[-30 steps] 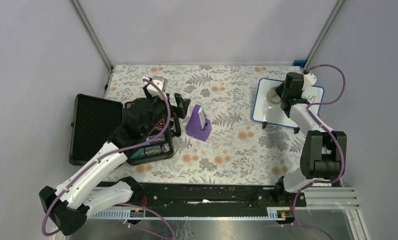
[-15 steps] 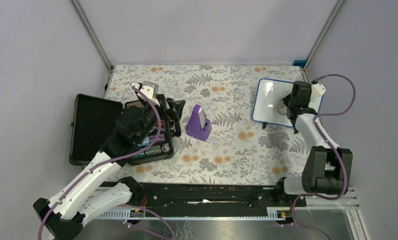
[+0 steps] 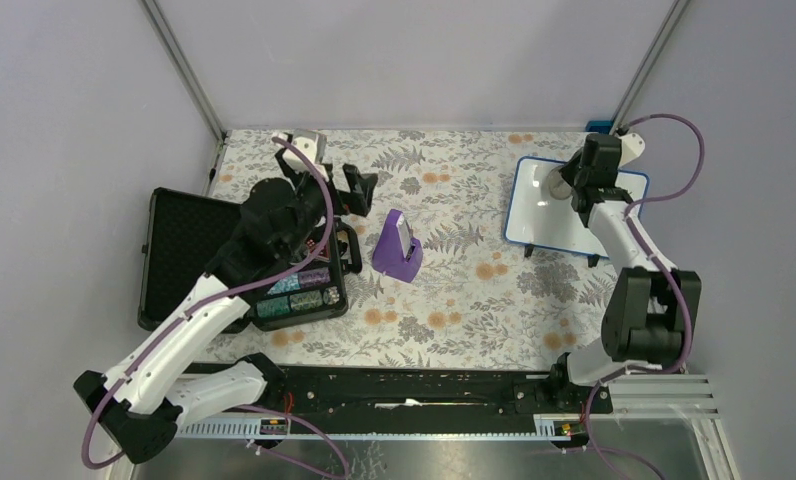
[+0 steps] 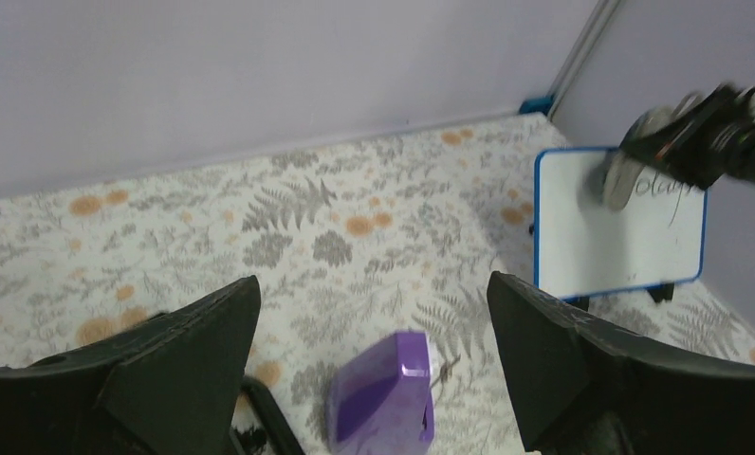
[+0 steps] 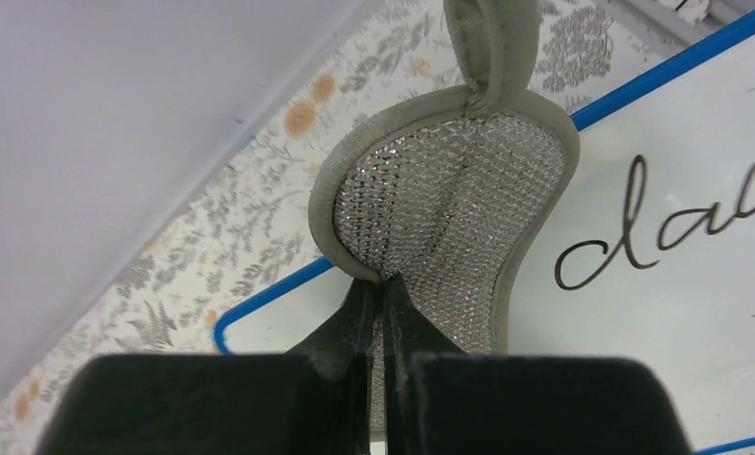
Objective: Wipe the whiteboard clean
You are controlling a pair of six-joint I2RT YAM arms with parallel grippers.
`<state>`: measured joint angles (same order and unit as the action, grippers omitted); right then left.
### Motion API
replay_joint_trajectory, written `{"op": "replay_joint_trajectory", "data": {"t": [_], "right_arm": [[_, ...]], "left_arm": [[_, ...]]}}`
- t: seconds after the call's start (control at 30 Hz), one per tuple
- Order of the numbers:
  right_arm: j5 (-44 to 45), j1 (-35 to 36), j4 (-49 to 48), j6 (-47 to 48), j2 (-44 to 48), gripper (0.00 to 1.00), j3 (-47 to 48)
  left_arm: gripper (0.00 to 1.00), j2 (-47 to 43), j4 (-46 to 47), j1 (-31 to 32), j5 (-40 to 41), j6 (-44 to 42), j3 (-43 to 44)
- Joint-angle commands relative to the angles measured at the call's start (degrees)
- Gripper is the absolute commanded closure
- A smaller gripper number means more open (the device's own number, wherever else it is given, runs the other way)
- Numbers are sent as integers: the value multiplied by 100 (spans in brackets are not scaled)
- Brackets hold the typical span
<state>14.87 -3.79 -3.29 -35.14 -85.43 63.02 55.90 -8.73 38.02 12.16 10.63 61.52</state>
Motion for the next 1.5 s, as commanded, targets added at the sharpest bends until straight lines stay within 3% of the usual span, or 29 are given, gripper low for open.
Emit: {"op": "replay_joint_trajectory", "data": {"t": [0.0, 0.2, 0.37, 0.67, 0.97, 1.23, 1.47], "right_arm": [[-158, 37, 165, 278, -578, 100, 421], [316, 28, 226, 482, -655, 100, 167], [501, 2, 228, 546, -487, 100, -240], [868, -109, 294, 506, 407, 100, -960], [1016, -113, 143, 930, 1209, 100, -704], [218, -23, -57, 677, 554, 100, 191], [152, 45, -186, 481, -231, 100, 449]], "left_arm": [[1, 405, 573, 16, 394, -275, 639], [1, 781, 849, 21, 318, -523, 609], [1, 586, 1365, 19, 185, -522, 70], [1, 312, 1482, 105, 89, -563, -295], [1, 118, 1516, 128, -176, -387, -352], [1, 79, 1626, 166, -73, -456, -500], [1, 180, 1612, 187, -35, -500, -507]]}}
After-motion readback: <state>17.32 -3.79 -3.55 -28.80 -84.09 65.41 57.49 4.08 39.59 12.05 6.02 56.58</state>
